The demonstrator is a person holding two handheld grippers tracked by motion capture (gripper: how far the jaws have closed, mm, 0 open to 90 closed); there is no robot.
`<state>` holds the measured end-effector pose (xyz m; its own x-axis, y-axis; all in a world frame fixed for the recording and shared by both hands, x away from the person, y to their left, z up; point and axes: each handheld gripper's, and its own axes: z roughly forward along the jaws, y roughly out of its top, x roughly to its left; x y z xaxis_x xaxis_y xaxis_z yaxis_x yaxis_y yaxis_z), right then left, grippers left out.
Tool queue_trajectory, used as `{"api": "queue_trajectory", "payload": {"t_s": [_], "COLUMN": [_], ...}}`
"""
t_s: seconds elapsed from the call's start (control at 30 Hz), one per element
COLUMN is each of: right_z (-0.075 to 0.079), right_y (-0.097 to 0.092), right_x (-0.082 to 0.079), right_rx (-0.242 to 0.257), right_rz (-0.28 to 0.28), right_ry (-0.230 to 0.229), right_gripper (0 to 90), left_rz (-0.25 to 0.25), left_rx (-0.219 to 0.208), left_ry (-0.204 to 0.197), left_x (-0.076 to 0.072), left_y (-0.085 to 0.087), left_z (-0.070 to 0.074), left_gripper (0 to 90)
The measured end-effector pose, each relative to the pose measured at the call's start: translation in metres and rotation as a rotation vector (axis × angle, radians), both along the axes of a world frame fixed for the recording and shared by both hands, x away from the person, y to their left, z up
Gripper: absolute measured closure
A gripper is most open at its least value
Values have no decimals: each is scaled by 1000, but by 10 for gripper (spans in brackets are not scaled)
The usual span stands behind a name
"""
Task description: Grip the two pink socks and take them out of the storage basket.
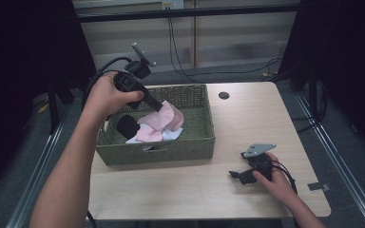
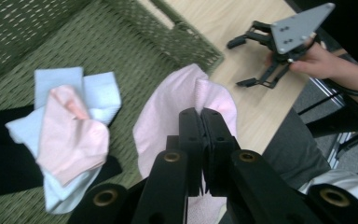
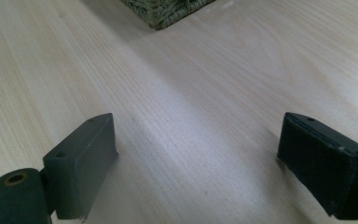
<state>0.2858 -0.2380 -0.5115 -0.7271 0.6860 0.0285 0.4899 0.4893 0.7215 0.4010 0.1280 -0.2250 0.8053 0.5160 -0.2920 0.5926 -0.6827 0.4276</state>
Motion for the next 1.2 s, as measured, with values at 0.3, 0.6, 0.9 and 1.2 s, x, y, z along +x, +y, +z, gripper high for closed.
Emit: {"api": "queue_trajectory", "payload": {"t_s": [0.3, 0.6, 0.9, 1.2], "right_z": [0, 0, 0, 0], "right_y": [0, 0, 0, 0], "right_x": [0, 0, 0, 0], "right_rx": [2, 2, 2, 2], "right_rz": [-1, -2, -1, -2], "right_ry": [-2, -1, -2, -1], "right_gripper": [106, 106, 106, 106], "left_rz": [-110, -174, -59, 49], "left_rx": [-10, -18, 13, 29], "left_ry": [9, -5, -85, -115], "left_x": [-26, -42, -10, 22], "left_y": [-17, -37, -25, -3], "left_z": [-6, -22, -50, -88], "left_gripper": [875, 829, 517, 431]}}
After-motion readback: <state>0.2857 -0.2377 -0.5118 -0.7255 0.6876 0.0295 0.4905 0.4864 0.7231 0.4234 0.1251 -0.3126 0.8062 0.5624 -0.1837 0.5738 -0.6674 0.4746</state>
